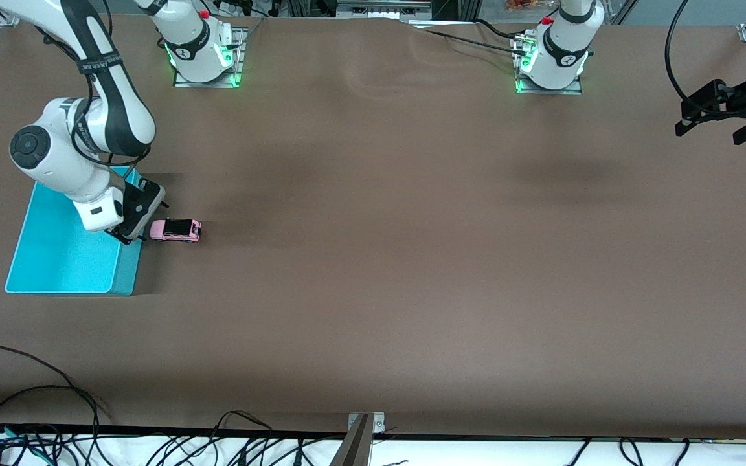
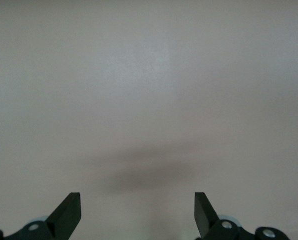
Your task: Wind and store pink jeep toy
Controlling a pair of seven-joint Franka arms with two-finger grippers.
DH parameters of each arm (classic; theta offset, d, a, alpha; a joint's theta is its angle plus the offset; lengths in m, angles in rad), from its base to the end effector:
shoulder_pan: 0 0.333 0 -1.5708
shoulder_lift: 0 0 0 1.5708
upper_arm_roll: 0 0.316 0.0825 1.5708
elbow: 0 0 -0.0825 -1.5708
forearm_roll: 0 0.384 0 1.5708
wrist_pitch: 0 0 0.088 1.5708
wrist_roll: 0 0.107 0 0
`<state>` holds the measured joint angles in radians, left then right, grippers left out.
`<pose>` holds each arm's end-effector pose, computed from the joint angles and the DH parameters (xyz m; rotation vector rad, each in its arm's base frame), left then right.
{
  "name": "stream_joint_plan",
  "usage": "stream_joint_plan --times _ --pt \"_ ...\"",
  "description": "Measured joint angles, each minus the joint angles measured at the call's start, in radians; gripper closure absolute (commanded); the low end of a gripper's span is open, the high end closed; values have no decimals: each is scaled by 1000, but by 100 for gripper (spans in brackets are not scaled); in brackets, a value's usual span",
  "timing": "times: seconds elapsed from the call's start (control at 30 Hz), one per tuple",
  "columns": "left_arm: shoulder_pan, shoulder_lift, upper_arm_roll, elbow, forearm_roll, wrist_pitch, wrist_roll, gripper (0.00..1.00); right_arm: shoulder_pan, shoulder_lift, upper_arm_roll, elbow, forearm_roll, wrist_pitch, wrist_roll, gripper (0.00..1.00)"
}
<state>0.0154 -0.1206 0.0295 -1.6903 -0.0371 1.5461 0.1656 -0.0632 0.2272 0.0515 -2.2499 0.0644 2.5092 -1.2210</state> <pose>0.5129 0.0199 0.6306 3.0928 -0.1880 -0.0298 0.5447 -0.0068 0.2669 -2.6109 -1.7040 -0.0864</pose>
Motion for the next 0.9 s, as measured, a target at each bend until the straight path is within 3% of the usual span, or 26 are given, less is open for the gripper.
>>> stream_joint_plan --times 0.8,0.83,0.9 --pt "1 11 2 20 0 -3 -67 0 1 146 25 -7 0 174 -126 4" --pt "1 11 2 20 1 -3 -67 0 1 149 27 -7 0 177 -126 6" --pt "1 11 3 20 1 -3 -68 0 1 154 32 -7 0 179 -126 21"
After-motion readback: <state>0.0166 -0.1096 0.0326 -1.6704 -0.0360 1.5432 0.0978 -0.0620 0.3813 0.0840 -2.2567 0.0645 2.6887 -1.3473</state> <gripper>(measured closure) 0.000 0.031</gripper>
